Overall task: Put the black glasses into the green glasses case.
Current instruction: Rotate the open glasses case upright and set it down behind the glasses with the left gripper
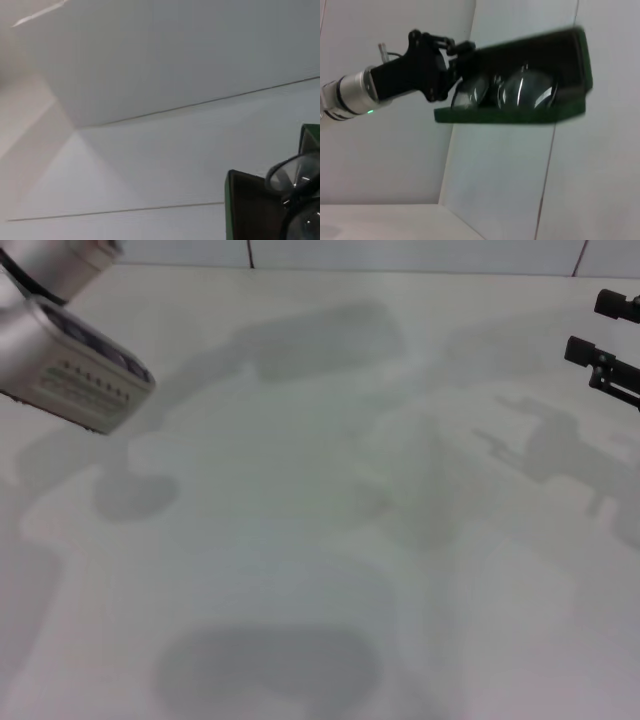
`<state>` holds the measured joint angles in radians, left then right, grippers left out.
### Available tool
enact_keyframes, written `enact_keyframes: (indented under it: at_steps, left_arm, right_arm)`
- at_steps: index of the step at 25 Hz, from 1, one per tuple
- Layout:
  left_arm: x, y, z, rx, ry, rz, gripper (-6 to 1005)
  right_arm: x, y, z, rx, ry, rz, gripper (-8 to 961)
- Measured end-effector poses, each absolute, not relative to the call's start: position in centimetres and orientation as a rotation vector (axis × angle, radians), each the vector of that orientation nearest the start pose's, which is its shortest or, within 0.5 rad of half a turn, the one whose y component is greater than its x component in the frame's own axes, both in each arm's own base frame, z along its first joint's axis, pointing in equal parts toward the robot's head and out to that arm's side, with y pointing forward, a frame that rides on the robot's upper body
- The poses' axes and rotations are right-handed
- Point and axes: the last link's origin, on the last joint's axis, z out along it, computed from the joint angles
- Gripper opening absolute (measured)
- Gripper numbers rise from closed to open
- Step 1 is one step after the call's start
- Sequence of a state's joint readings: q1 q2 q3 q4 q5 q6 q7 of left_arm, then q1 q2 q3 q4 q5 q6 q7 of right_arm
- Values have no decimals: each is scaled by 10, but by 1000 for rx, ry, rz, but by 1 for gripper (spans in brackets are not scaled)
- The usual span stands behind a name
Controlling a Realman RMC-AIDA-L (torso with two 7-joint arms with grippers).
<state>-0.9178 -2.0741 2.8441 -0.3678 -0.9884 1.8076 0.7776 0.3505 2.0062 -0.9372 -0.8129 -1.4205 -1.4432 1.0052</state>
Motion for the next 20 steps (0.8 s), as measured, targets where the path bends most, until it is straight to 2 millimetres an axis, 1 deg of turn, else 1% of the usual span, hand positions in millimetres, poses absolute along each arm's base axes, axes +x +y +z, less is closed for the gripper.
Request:
enact_keyframes:
  at_steps: [5, 8, 11, 17, 19, 20]
  left_arm:
    - [-161, 394, 39, -1351, 1366, -367, 79]
    - [-170, 398, 25, -1458, 1361, -320, 86]
    - [-184, 396, 7, -1589, 1347, -277, 92]
    - [-205, 385, -7, -1692, 1281, -261, 106]
    - [-212, 378, -13, -1728, 1260, -270, 110]
    - [-220, 368, -21, -1777, 1229, -296, 112]
  right_arm:
    - [256, 340, 67, -2349, 40, 802, 544]
    - [255, 340, 67, -2349, 37, 802, 544]
    - [255, 341, 68, -2345, 37, 798, 544]
    - [256, 342, 69, -2339, 42, 791, 543]
    - [257, 342, 70, -2333, 43, 793, 543]
    - [257, 342, 71, -2327, 45, 795, 543]
